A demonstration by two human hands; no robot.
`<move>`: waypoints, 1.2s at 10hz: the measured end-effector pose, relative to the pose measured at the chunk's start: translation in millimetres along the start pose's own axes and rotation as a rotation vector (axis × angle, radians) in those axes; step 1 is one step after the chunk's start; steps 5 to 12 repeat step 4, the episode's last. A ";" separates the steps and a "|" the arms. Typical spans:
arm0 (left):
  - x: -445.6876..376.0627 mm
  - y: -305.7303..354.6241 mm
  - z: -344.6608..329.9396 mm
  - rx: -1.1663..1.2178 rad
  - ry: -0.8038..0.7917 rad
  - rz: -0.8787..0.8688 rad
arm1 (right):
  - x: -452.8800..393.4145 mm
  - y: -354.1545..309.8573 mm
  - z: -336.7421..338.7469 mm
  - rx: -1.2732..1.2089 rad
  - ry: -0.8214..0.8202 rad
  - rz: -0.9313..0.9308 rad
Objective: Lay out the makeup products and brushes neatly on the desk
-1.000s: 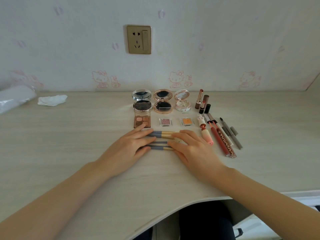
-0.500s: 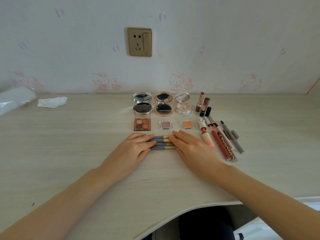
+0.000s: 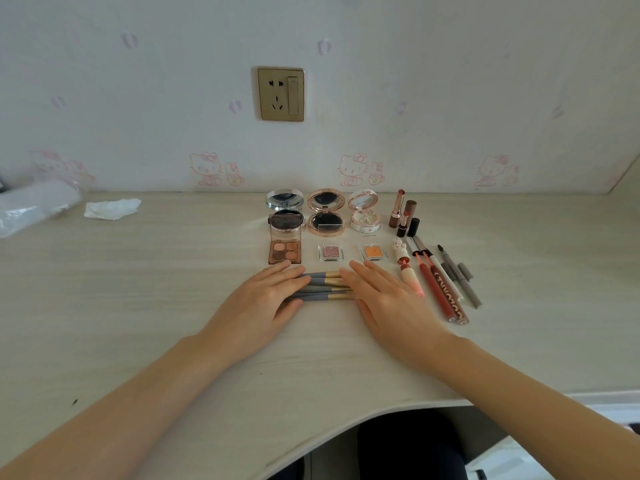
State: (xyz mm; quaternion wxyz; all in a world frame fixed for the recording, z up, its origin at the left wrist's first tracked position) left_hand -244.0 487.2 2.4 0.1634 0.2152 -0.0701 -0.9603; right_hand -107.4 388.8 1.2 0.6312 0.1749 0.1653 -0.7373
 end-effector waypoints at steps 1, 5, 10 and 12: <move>0.4 5.4 -1.0 -0.012 -0.012 0.001 | 6.2 3.1 -0.7 -0.067 -0.058 -0.029; 15.4 10.0 5.3 -0.015 0.054 0.071 | 25.0 15.6 38.6 -0.138 -0.133 -0.160; 15.4 10.0 5.3 -0.015 0.054 0.071 | 25.0 15.6 38.6 -0.138 -0.133 -0.160; 15.4 10.0 5.3 -0.015 0.054 0.071 | 25.0 15.6 38.6 -0.138 -0.133 -0.160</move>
Point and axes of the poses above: each hand's wrist, its own x-axis away from the middle knuckle, its own z-axis out of the back of the hand, y = z × x, the point moved 8 cm from there along -x, towards the middle knuckle, and after that the axes turned 6 degrees about -z, right-handed, at the moved point
